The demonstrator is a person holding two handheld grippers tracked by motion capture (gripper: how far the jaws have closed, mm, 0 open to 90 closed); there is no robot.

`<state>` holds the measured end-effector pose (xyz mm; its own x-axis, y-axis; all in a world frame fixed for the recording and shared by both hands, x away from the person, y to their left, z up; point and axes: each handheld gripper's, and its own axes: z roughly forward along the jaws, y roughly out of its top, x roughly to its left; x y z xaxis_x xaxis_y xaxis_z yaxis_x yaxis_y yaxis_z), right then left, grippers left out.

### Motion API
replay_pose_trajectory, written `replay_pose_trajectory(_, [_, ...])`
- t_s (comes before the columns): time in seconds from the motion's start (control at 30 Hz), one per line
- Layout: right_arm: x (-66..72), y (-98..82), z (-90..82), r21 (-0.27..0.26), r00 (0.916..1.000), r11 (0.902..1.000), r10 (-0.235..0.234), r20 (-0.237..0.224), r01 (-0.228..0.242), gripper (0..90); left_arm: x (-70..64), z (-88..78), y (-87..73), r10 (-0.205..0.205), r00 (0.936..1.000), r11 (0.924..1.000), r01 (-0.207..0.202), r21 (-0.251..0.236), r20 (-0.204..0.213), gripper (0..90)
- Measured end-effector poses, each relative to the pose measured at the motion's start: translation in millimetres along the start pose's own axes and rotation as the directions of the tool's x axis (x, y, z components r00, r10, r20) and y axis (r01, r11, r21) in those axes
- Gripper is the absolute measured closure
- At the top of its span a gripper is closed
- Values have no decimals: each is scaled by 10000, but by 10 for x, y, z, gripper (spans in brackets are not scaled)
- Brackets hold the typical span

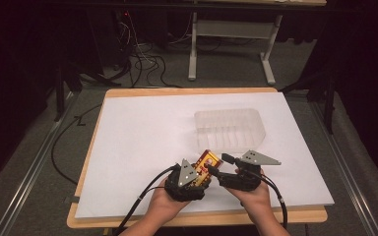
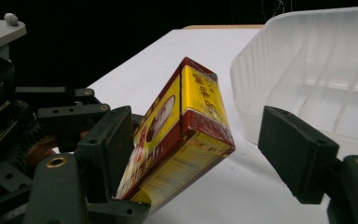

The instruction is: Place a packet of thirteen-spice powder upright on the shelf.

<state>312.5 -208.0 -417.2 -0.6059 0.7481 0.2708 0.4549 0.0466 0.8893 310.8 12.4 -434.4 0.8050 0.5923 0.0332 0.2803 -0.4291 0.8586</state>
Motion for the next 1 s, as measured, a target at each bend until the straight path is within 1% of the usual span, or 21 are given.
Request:
replay_pose_trajectory(0.03, [0,0,0,0,10000,10000,0,0,0,277,0,0,0,0,10000,10000,0,0,0,320])
replay_pose_trajectory(0.07, [-12,-4,0,-18,9997,9998,212,-126,-212,303,-5,0,1,9,10000,10000,-9,-57,-46,320])
replay_pose_trajectory(0.13, [-16,-6,0,-47,9992,9994,329,-205,-330,336,-8,5,-1,16,10000,10000,-17,-81,-85,320])
replay_pose_trajectory(0.2, [-16,-6,1,-55,9991,9995,325,-277,-327,351,-10,8,-4,19,10000,10000,-20,-81,-98,320])
replay_pose_trajectory(0.23, [-15,-4,6,-59,9985,9992,398,-369,-400,385,-15,14,-11,9,10000,10000,-9,-80,-91,320])
replay_pose_trajectory(0.27, [-15,-4,6,-59,9985,9992,398,-369,-400,385,-15,14,-11,9,10000,10000,-9,-80,-91,320])
replay_pose_trajectory(0.33, [-16,-8,13,-44,9980,9989,467,-436,-470,409,-31,13,-17,137,9996,9998,-141,-168,-258,320])
replay_pose_trajectory(0.37, [-13,-19,25,42,9976,9989,460,-516,-459,446,-31,11,-15,111,9996,9996,-118,-242,-277,320])
replay_pose_trajectory(0.43, [-13,-27,35,94,9975,9991,430,-556,-425,462,-27,13,-11,57,9997,9997,-63,-237,-251,320])
replay_pose_trajectory(0.47, [-13,-41,50,188,9970,9987,491,-591,-481,485,-21,17,-10,39,9998,9998,-43,-193,-205,320])
replay_pose_trajectory(0.53, [-21,-41,50,131,9967,9986,528,-620,-521,516,-21,20,-11,66,9998,9998,-69,-164,-213,320])
replay_pose_trajectory(0.7, [-43,-33,32,63,9931,9965,839,-816,-836,565,-21,35,-17,88,9997,9999,-91,-111,-236,320])
replay_pose_trajectory(0.87, [-43,-28,26,15,9907,9954,954,-973,-958,623,-2,58,-20,-27,9999,10000,28,40,-157,322])
replay_pose_trajectory(1.0, [-24,-23,26,-4,9900,9952,974,-1022,-980,643,-2,62,-22,-30,9998,10000,30,43,-191,323])
